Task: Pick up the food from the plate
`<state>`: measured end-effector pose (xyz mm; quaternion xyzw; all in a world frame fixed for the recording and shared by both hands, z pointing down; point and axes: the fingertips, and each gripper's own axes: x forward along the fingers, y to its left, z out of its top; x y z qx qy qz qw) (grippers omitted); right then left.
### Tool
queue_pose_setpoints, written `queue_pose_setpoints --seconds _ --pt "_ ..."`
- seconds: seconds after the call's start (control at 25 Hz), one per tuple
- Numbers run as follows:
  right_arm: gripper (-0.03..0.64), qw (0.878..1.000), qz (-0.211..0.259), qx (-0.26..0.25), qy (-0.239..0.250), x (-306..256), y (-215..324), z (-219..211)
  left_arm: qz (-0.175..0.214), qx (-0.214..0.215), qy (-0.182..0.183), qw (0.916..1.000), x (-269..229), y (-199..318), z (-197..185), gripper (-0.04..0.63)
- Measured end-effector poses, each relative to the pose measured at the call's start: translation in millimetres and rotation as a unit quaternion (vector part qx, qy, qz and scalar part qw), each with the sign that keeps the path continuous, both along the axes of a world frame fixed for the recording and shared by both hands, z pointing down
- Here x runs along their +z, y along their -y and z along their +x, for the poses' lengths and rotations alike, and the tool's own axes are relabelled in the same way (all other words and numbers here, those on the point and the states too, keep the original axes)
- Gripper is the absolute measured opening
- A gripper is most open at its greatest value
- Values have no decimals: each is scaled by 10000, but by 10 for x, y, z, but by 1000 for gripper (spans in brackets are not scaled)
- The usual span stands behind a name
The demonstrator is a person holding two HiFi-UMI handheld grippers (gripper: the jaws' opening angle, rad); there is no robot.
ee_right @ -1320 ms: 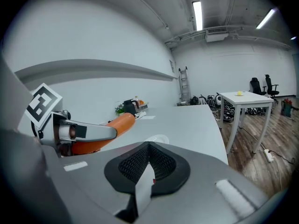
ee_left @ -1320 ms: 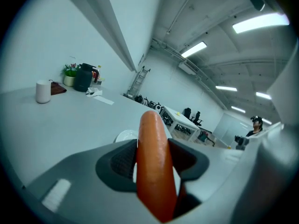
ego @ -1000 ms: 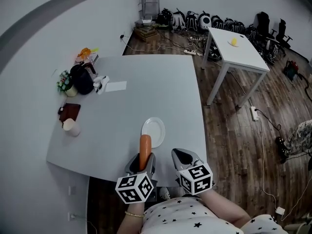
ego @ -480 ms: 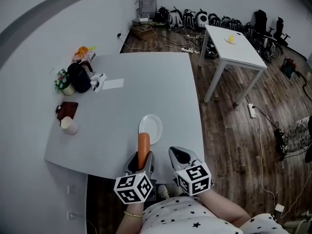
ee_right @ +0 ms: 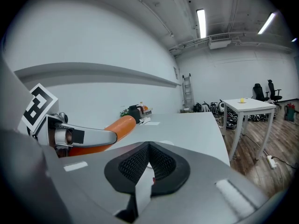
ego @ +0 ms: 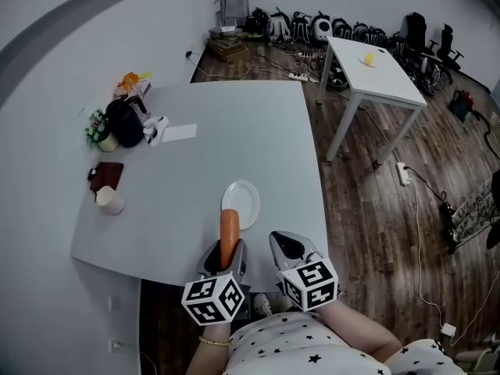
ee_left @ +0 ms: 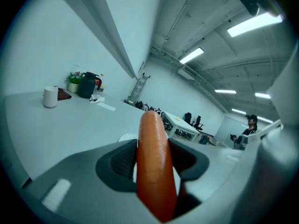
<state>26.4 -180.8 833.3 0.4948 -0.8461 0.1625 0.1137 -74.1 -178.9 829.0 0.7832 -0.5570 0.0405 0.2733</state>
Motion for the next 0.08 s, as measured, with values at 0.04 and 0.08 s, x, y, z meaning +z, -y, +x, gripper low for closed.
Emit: queue_pose_setpoints --seconds 0.04,0.08 --pt "-2 10000 8 9 0 -4 19 -3 7 -5 -9 10000 -5 16 -8 207" --pt "-2 10000 16 19 1 -9 38 -7 15 -11 -18 10000 -11 33 -18 207"
